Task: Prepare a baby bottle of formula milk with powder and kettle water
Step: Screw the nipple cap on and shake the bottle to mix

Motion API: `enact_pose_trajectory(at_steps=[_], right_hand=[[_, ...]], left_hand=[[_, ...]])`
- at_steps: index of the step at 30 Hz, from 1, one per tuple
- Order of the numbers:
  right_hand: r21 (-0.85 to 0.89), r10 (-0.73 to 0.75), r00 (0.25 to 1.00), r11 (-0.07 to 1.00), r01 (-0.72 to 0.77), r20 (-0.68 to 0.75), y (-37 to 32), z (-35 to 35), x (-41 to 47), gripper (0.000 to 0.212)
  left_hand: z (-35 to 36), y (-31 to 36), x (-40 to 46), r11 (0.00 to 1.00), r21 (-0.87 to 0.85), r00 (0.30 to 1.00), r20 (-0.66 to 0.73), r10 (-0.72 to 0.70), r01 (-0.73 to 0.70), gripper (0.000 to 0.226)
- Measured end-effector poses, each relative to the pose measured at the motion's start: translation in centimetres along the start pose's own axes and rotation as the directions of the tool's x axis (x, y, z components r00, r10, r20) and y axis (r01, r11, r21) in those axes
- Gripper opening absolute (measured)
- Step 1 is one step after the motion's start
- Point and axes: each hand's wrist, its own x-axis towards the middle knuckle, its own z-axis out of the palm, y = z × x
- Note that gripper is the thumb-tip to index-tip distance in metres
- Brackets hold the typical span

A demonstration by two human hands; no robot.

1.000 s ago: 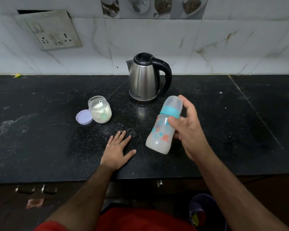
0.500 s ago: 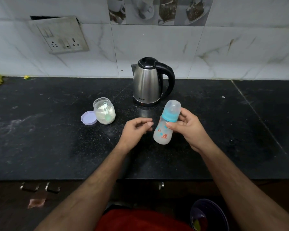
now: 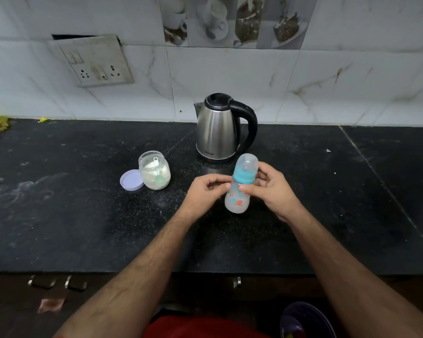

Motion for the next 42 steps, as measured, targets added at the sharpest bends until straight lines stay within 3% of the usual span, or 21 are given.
enact_pose_trajectory(at_steps=[5,16,36,39,42], right_hand=[[-0.190,-0.036,0.999,0.981,0.031,-0.022,2.7,0.4,2.4,0.058],[-0.376,-0.024,0.999,0.927,0.009,-0.037,4.9,0.0,10.3,0.063],[-0.383,0.123,0.992,0.915,-0.126,-0.031,6.2,-0.6,16.2,0.063],[-0.349,0.135,0.989,0.926,-0.145,-0.053,6.6,-0.5,15.8,0.067],[-0.364,0.109,0.978,0.916,-0.168,-0.178,6.9,-0.4,14.6,0.068]], left_hand=[[-0.4,-2.1,1.9,0.995,0.057,0.997,-0.008,-0.079,0.079,0.026],[-0.6,-2.9,7.8,0.950,0.241,0.980,-0.021,-0.197,0.197,0.041],[-0.6,-4.4,12.8,0.929,0.285,0.970,-0.006,-0.243,0.234,0.050],[-0.4,-4.5,12.5,0.935,0.258,0.970,-0.089,-0.228,0.244,0.050],[-0.4,-4.5,11.3,0.949,0.223,0.966,-0.183,-0.183,0.222,0.045]])
